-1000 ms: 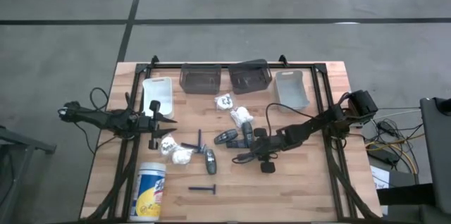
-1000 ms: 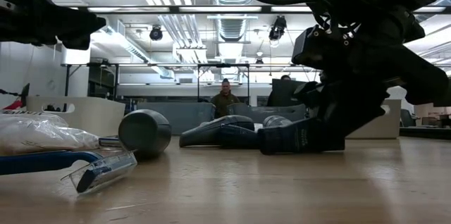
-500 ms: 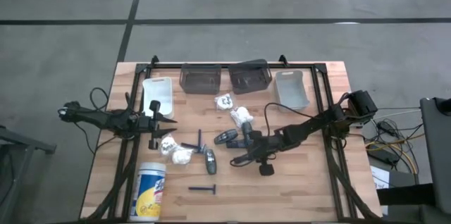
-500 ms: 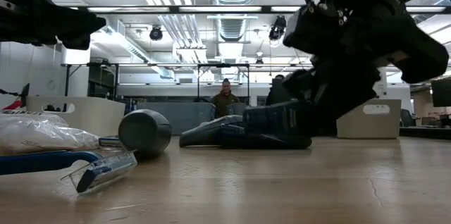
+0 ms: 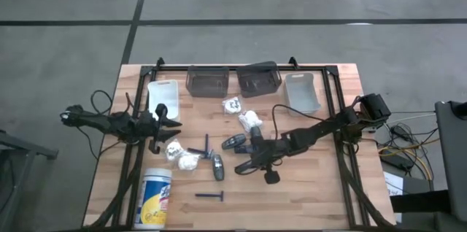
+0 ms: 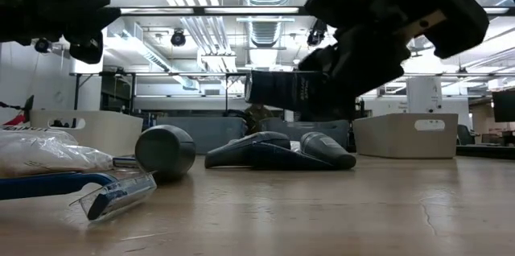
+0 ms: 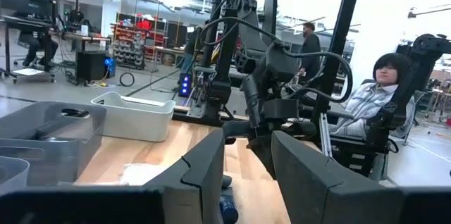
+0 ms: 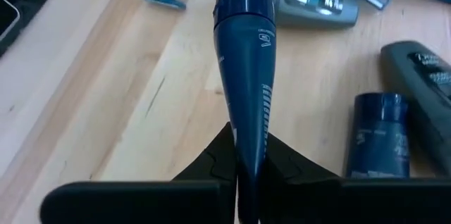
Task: Pick & Place Travel size toiletries
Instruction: Put the blue shave cream into the gray bin
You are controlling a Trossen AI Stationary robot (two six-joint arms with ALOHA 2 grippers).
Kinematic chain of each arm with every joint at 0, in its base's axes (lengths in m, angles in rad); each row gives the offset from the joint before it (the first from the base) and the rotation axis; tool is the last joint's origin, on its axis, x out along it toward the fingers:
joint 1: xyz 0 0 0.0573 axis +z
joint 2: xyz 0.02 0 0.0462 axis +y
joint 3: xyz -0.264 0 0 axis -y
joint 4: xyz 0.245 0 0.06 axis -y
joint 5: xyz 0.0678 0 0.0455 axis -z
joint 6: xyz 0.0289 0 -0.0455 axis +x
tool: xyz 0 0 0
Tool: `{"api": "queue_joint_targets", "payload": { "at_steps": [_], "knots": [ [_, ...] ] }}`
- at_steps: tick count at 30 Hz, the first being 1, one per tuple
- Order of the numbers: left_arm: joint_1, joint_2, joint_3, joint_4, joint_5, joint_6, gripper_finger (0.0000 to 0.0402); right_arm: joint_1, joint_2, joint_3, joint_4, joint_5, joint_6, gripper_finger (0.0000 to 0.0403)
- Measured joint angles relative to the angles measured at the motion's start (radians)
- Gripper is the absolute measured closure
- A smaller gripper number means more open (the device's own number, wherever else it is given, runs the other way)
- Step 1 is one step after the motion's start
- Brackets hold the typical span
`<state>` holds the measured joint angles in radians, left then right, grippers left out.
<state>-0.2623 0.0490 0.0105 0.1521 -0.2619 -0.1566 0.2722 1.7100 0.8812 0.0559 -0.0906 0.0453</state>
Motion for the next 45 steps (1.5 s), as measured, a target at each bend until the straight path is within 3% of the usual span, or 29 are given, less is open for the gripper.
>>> {"api": "queue_joint_targets", "payload": {
  "at_steps": [6, 11, 19, 27, 37, 45],
  "knots": [
    [0.0, 0.0, 0.0, 0.008, -0.001, 0.006, 0.0275, 0.0, 0.0, 0.024, -0.001, -0.039, -0.001, 0.0389],
    [0.002, 0.016, 0.0, 0.083, -0.077, 0.024, 0.0275, -0.001, -0.002, 0.042, 0.0, -0.042, -0.006, 0.0381],
    [0.002, 0.166, 0.002, 0.124, -0.076, 0.061, 0.0275, -0.017, -0.02, 0.046, -0.013, -0.045, -0.048, 0.039],
    [0.002, 0.443, 0.106, 0.149, -0.078, 0.064, 0.0247, -0.086, -0.073, 0.046, -0.024, -0.045, -0.053, 0.0382],
    [0.002, 0.88, 0.365, 0.138, -0.08, 0.157, 0.0201, -0.175, -0.081, 0.047, 0.001, -0.041, -0.053, 0.0382],
    [0.002, 1.152, 0.561, 0.136, -0.08, 0.212, 0.0183, -0.215, -0.081, 0.047, 0.065, -0.038, -0.06, 0.0389]
  ]
}}
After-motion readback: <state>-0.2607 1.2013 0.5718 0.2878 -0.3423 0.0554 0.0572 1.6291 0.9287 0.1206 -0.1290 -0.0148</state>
